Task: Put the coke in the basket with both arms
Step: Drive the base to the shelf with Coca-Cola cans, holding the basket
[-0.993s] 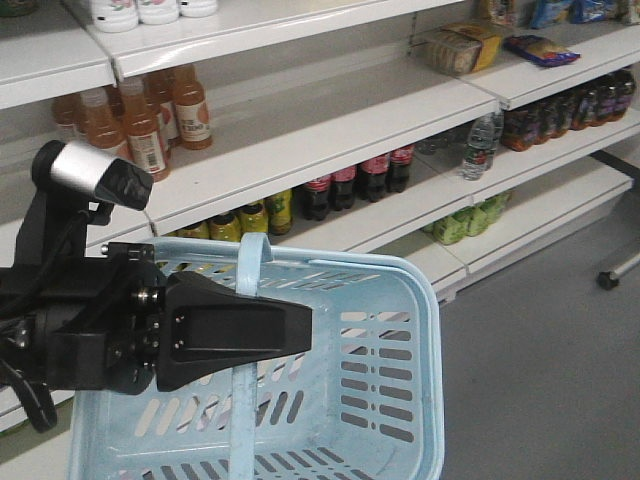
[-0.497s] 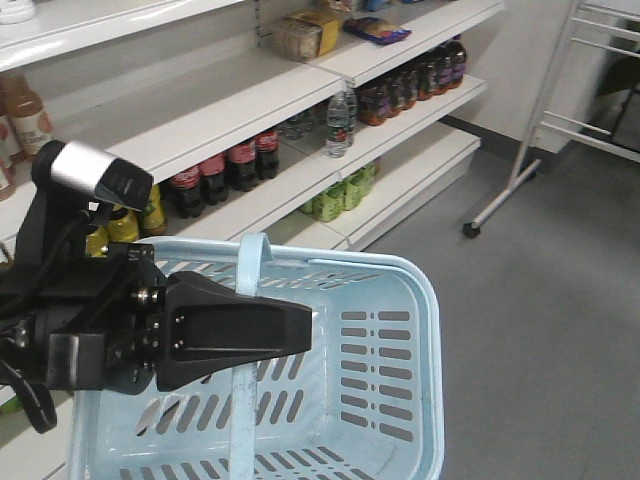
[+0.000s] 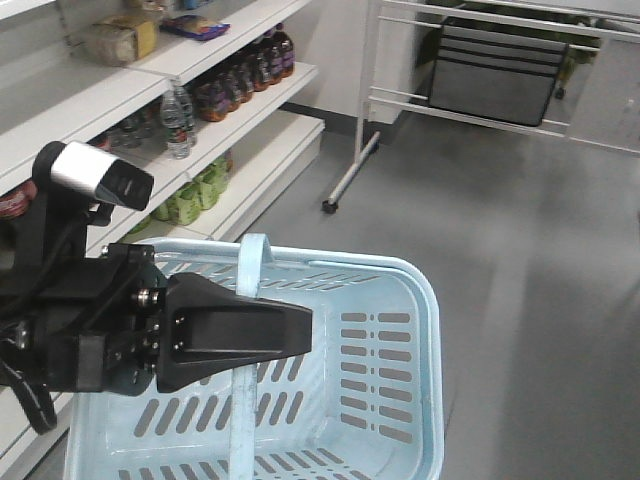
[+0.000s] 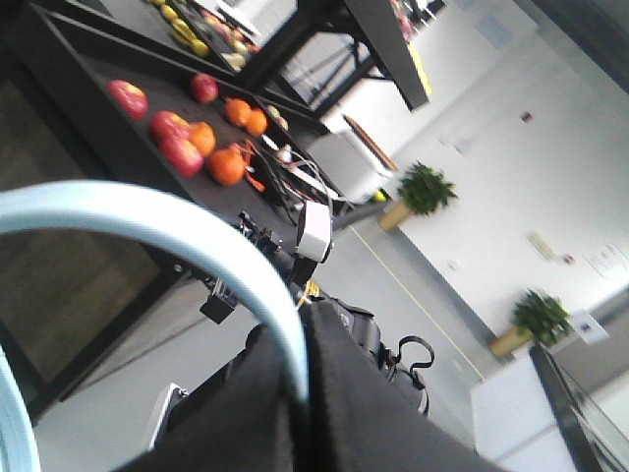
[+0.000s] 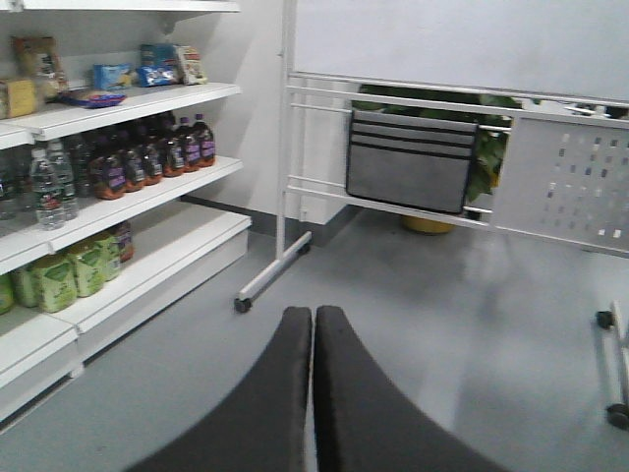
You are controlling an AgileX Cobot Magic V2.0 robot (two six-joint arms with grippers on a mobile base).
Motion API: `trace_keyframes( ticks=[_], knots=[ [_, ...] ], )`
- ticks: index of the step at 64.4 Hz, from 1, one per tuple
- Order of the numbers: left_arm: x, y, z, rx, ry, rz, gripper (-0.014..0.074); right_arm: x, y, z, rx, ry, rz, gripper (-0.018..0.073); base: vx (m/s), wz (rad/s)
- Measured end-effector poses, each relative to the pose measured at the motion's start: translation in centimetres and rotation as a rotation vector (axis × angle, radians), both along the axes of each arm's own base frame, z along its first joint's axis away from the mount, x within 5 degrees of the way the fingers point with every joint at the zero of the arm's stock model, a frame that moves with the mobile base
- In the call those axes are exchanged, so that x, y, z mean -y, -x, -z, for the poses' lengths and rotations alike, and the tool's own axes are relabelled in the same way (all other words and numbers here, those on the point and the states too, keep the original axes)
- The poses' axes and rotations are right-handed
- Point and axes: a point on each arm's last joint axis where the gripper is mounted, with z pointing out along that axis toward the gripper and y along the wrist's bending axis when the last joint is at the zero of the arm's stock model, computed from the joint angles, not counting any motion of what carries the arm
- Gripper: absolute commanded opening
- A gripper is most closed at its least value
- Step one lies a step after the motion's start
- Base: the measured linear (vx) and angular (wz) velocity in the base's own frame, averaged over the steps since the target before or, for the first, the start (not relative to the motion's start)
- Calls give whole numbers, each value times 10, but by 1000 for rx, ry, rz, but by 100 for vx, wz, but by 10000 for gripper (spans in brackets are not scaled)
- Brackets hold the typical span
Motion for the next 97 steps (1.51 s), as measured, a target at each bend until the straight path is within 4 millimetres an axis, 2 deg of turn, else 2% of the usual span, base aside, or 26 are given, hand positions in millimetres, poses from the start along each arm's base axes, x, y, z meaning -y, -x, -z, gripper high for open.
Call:
trace_keyframes(
  ticks=[43, 97],
  knots=[
    [0, 0, 0, 0, 0, 1, -7, 0, 0, 0, 0, 0, 0, -4, 7, -45],
    [0, 0, 0, 0, 0, 1, -7, 0, 0, 0, 2, 0, -1, -4, 23, -10]
  ],
)
